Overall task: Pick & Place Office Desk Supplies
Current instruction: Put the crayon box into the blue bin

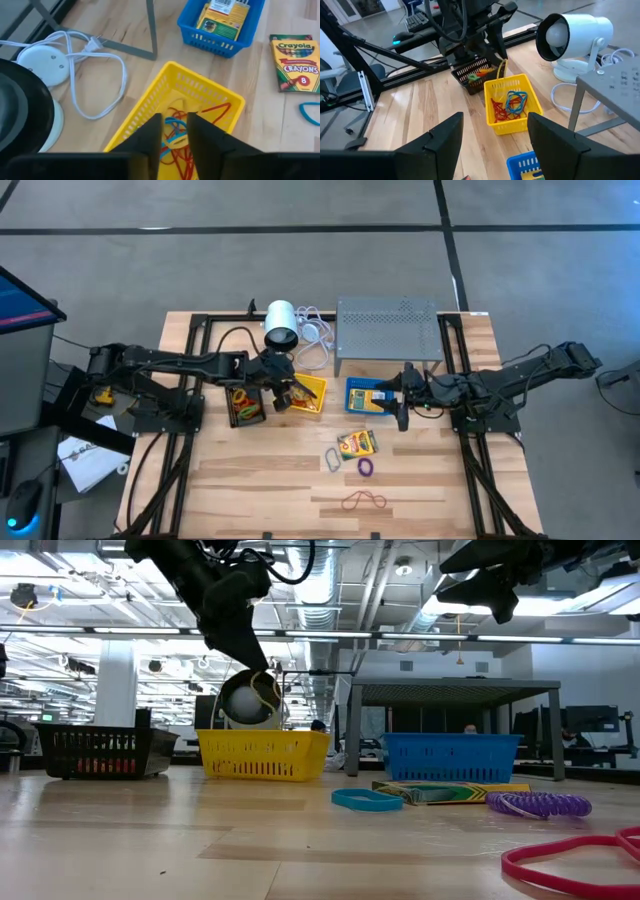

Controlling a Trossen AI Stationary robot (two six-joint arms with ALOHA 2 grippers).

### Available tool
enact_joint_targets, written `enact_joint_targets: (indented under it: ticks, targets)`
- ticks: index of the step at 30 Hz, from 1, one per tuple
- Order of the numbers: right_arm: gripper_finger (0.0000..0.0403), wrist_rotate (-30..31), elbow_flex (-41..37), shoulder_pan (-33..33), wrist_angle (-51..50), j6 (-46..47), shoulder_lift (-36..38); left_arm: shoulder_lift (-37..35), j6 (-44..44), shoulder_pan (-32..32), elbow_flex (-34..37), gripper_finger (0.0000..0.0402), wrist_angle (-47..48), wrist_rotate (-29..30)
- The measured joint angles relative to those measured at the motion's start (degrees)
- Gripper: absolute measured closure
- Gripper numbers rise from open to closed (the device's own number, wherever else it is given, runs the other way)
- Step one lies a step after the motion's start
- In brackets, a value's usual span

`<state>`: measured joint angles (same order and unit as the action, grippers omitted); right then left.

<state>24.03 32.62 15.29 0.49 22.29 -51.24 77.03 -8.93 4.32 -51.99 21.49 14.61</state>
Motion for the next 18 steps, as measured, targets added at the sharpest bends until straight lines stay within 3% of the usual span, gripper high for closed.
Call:
enact_joint_targets:
  ticks: [6,11,18]
  targets:
    - [0.0186,-6.3,0.0,-0.1,-0.4,6.3,-0.2,0.0,0.1,1.9,0.0,0.0242,0.1,-4.7]
    - [0.0186,-7.5,0.0,-0.1,-0.5,8.4,-0.2,0.0,0.1,3.9,0.0,0.0191,0.1,-6.7]
    - [0.0186,-7.5,0.0,-0.1,-0.5,8.3,-0.2,0.0,2.5,5.3,0.0,0.0176,4.4,-10.4]
